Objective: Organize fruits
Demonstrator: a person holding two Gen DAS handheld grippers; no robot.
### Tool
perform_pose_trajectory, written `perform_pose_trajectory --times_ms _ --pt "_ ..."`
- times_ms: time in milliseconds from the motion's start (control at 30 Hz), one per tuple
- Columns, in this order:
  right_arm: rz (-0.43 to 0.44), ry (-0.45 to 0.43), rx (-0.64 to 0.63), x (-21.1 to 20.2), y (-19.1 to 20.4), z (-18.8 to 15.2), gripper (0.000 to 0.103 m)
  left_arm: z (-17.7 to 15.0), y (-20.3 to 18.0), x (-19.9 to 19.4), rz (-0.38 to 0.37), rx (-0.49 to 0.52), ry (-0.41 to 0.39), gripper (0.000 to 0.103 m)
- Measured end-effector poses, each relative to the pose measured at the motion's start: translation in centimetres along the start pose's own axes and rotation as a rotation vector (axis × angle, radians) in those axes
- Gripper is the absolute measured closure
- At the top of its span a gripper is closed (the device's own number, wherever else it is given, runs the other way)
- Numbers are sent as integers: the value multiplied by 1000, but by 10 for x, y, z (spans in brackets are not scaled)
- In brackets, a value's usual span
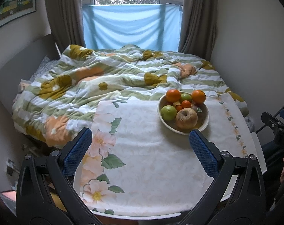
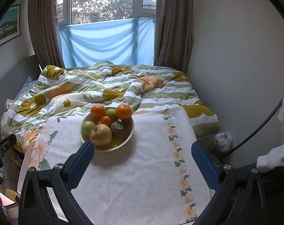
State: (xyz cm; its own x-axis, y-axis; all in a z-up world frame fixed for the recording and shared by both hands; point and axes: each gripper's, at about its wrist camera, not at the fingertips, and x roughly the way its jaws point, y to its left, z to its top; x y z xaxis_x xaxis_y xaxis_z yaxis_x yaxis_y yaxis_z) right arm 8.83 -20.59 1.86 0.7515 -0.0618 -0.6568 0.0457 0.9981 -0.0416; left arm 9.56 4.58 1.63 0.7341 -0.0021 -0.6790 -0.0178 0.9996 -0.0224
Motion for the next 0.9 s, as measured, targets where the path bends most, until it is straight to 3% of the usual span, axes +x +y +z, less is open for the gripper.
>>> perform_pose_trajectory --times_ms 900 --pt "5 7 1 5 2 3 0 -3 -11 6 51 27 -40 0"
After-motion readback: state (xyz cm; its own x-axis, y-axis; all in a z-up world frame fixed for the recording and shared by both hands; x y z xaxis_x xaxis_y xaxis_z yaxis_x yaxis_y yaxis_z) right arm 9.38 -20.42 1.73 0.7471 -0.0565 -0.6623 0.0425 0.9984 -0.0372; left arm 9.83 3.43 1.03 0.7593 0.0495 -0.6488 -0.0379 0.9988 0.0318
